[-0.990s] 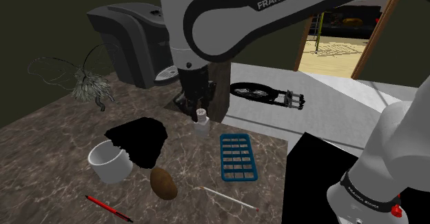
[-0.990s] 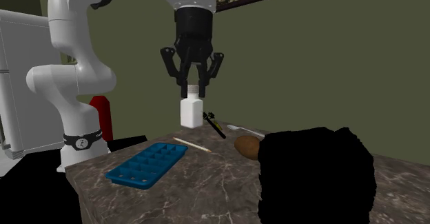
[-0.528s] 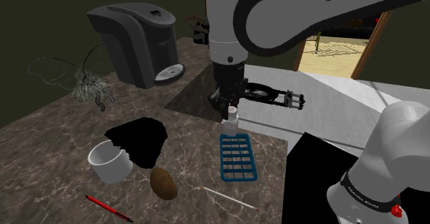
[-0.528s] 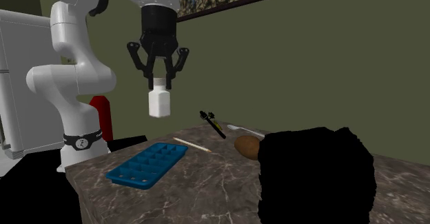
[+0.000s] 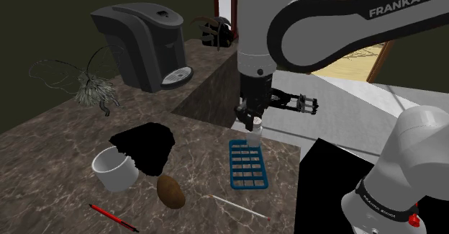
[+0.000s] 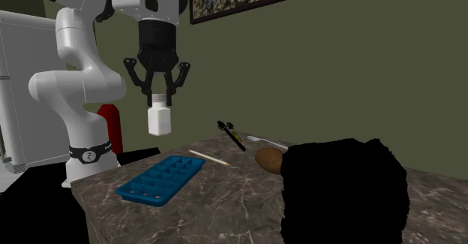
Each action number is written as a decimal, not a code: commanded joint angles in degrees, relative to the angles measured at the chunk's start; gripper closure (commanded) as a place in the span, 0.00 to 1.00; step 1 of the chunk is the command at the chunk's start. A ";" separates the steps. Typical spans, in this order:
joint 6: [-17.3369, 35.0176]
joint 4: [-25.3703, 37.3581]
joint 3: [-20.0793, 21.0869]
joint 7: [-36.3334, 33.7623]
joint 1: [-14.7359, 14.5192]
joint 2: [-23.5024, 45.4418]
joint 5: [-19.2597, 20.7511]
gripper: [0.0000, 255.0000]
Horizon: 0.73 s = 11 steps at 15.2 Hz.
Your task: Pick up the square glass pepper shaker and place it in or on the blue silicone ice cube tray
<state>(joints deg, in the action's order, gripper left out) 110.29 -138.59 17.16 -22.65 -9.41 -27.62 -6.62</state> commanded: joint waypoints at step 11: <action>10.09 -6.85 1.28 -0.47 -0.02 3.25 -0.21 1.00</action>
<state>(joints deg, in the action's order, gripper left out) 119.29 -144.87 18.19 -22.91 -9.39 -24.85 -6.79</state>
